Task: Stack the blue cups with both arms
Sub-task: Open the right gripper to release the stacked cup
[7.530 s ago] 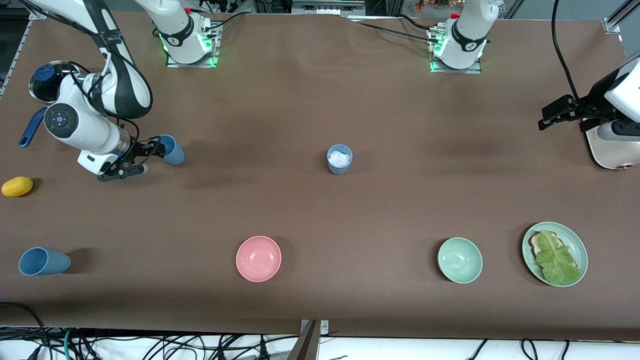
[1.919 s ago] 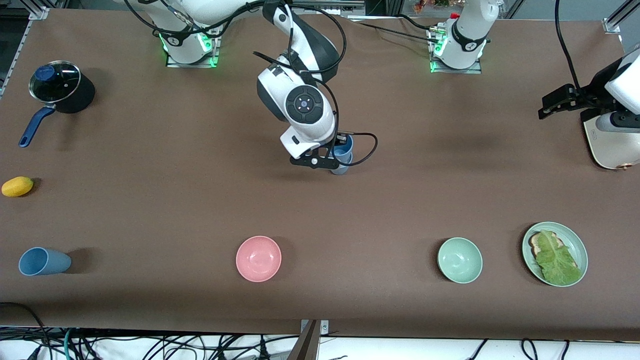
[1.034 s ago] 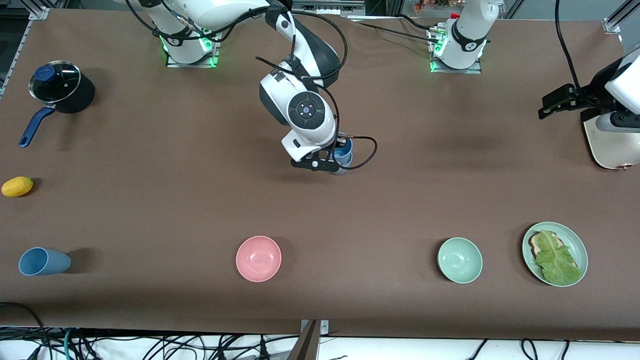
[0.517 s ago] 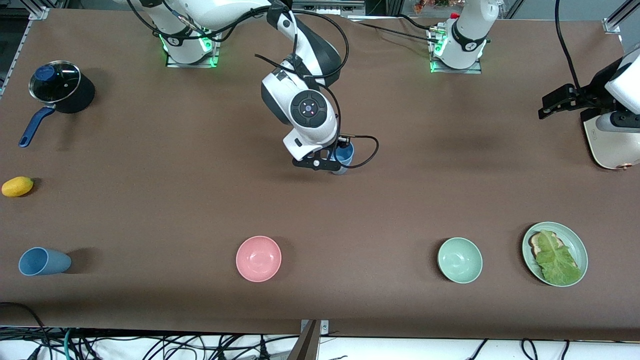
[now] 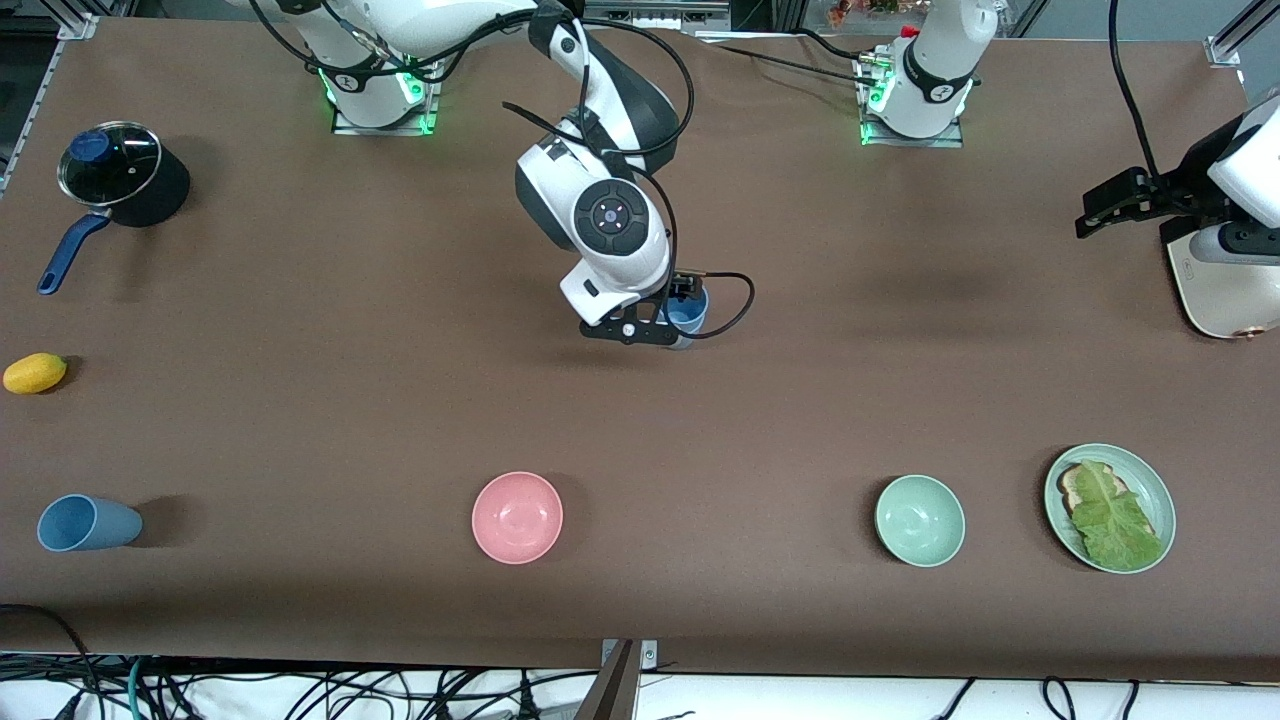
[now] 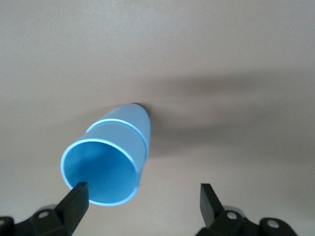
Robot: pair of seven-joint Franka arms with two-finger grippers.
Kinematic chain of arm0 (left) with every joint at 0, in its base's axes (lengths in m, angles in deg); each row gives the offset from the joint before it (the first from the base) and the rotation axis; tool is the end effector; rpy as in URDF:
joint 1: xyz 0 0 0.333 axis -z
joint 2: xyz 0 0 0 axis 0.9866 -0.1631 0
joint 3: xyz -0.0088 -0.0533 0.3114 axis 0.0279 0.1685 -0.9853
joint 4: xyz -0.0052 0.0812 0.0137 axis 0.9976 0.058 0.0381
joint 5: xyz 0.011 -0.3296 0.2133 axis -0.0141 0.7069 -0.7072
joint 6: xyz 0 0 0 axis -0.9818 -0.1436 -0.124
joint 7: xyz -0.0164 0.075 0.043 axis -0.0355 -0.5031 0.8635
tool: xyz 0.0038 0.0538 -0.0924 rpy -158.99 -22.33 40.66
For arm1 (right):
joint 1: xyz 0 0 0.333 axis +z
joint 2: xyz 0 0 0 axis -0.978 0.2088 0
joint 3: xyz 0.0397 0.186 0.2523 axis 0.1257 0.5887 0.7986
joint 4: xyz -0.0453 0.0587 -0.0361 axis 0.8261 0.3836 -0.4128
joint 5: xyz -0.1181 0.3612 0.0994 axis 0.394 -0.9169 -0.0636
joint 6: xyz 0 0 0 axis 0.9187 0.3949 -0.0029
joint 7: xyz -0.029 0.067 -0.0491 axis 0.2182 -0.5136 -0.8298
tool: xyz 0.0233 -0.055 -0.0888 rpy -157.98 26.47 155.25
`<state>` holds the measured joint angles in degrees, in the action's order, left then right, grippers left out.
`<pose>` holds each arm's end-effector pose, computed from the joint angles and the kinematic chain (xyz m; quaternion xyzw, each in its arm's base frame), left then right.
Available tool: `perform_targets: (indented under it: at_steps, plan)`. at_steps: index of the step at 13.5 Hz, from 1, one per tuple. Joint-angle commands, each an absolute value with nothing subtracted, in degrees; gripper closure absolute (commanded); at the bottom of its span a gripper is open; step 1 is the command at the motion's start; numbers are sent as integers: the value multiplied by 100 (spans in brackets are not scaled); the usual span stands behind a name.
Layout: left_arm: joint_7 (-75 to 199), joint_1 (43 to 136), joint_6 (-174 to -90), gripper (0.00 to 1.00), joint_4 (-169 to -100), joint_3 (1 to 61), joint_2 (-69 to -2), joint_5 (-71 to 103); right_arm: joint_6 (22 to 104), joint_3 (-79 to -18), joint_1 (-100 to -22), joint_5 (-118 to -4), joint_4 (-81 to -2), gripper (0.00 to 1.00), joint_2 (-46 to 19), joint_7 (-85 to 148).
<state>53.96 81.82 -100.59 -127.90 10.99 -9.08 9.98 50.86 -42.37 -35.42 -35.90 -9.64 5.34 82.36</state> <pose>0.5406 0.0008 0.6048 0.9982 -0.0066 -0.0538 0.0271 0.5283 0.5194 0.3487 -0.9921 0.0493 0.1088 0.0370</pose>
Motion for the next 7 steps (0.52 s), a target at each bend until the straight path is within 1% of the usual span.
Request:
perform_targets:
  at_steps: [1,5,7]
  plan:
    - [5439,8228,-9941,0,-12598,1097,-984,886,4593,-4216,-3786,-3534,-867,0,334,7854]
    - [5430,8220,-9941,0,-12598,1097,-984,877,3855,-4233,-4234,-3508,-876,0,-35,7151]
    - [5447,8202,-9941,0,-12598,1079,-984,886,3372,-4486,-4332,-3499,-902,0,-185,6966]
